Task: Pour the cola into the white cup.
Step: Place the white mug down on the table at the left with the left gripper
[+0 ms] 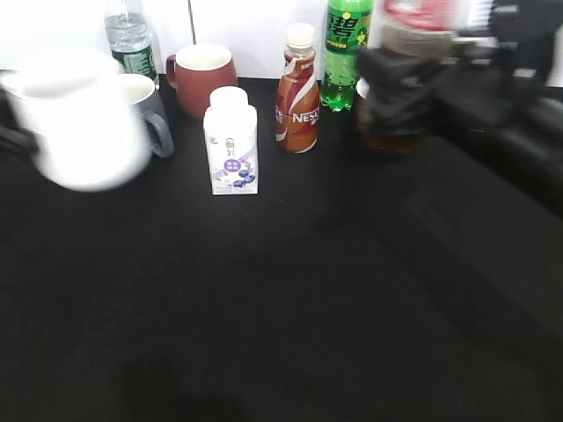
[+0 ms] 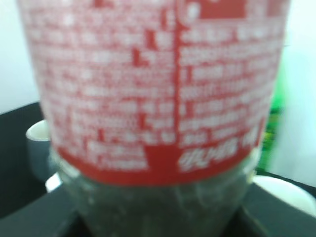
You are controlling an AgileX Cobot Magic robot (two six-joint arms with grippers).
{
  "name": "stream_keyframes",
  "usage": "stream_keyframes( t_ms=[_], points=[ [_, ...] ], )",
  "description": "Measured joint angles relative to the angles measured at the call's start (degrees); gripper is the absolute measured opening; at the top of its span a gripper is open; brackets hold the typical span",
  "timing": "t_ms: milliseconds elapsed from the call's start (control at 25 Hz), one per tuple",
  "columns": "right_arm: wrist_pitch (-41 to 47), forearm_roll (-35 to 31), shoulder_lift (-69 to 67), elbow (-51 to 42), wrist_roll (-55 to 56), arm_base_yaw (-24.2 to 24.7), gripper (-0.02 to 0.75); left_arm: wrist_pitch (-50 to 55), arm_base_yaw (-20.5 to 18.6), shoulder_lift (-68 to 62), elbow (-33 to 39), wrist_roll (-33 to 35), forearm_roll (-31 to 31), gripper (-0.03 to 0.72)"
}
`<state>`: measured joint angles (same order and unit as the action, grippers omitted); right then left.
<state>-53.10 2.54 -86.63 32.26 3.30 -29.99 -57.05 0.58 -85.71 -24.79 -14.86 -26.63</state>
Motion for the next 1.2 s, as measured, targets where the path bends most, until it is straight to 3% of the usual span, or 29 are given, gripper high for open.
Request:
stream_keyframes(
  t_ms=[120,280,440,600,720,800,1040,1160,1200],
  points=[
    [-0.12,-3.31,3.26,-2.84,-2.77,0.0,0.385,0.64,-7.38,1.51,0.0,0.0,2.08,0.041],
    [-0.71,-4.46,3.56,-3.01,-3.3,0.0,0.385,3.1,-11.67,-0.99,-1.67,6.13,9.16,0.041],
    [-0.77,-4.75,3.56,-3.16,-3.3,0.0,0.384,1.03,-11.81,-14.29,-10.95,8.76,13.8,0.041],
    [-0.73,-5.06,3.56,-3.16,-3.3,0.0,0.384,-0.89,-11.81,-31.07,-25.61,8.75,15.01,0.041],
    [-0.49,-5.84,3.56,-3.16,-3.6,0.0,0.384,0.2,-10.83,-37.58,-34.0,8.76,15.18,0.041],
    [-0.2,-6.67,3.56,-3.16,-4.38,0.0,0.384,2.83,-8.14,-42.25,-40.47,8.71,15.35,0.041],
    [-0.06,-7.08,3.56,-3.16,-4.63,0.0,0.384,3.72,-7.2,-44.33,-43.7,7.8,15.5,0.049],
    [-0.06,-7.08,3.56,-3.16,-4.63,0.0,0.384,3.74,-7.2,-43.76,-42.51,7.11,15.44,0.274],
    [-0.06,-7.08,3.56,-3.16,-4.63,0.0,0.384,3.79,-7.2,-43.38,-41.7,7.06,15.44,0.295]
  ],
)
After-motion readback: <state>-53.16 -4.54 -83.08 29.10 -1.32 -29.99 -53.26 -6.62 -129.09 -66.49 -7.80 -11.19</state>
